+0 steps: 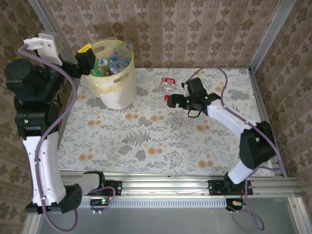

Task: Throw the plastic bottles in the bin

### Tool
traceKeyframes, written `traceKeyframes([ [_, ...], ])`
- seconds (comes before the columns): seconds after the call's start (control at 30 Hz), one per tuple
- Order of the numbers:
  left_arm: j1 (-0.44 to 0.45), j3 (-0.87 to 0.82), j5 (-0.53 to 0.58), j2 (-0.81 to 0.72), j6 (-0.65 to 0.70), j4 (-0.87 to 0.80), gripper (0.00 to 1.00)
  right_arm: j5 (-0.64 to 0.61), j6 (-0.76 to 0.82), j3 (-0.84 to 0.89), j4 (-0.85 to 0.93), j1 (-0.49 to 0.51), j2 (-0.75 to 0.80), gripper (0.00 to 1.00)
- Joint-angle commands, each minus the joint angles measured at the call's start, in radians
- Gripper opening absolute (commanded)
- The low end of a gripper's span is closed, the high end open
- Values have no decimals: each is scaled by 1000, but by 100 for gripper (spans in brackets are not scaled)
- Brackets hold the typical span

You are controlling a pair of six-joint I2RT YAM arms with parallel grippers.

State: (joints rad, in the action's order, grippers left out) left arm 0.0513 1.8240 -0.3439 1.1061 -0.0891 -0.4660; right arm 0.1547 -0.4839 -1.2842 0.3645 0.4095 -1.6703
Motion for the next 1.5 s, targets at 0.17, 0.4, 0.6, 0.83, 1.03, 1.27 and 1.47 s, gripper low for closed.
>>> traceKeyframes([
  [0.17, 6, -60, -97, -129, -61, -24, 100, -51, -17, -301, 144, -33, -286, 97],
  [0.4, 7, -60, -46, -211, 30, -169, 100, -44, -50, -511, 168, -61, -497, 97],
  [0.6, 7, -95, -33, -265, 40, -222, 100, -30, -62, -640, 163, -73, -618, 97],
  [0.83, 7, -144, 5, -305, 35, -246, 100, -14, -78, -743, 154, -75, -719, 98],
  [1.03, 7, -166, 7, -307, 17, -233, 100, 20, -110, -845, 157, -75, -816, 98],
  [1.27, 7, -203, -7, -298, -16, -198, 100, 21, -127, -952, 202, -72, -898, 93],
  [1.47, 8, -253, -97, -272, -53, -155, 99, 19, -132, -916, 178, -71, -899, 77],
])
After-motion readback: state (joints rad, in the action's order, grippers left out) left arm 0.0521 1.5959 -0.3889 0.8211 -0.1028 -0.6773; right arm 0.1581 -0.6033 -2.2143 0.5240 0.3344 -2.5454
